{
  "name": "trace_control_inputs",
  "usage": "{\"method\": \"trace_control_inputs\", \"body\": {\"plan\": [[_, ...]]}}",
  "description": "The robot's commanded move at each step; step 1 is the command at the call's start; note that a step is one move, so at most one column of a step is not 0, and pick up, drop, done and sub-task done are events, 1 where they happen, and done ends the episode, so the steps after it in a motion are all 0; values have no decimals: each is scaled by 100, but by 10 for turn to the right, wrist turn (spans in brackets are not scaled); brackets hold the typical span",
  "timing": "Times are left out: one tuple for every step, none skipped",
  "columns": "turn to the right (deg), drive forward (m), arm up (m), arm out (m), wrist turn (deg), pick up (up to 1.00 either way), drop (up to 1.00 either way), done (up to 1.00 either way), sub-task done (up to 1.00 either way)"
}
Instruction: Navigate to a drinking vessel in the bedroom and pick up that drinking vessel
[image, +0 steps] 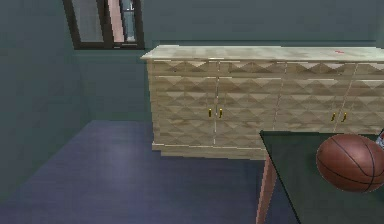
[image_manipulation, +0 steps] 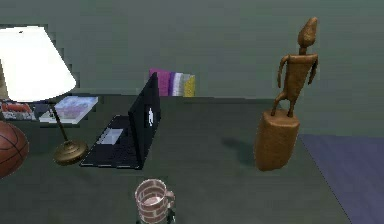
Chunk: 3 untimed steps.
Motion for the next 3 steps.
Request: {"method": "trace_control_inputs", "body": {"plan": [[0,0,0,0,0,100,0,0,0],[0,0,10,0,0,0,0,0,0],[0,0,0,0,0,0,0,100,0]]}}
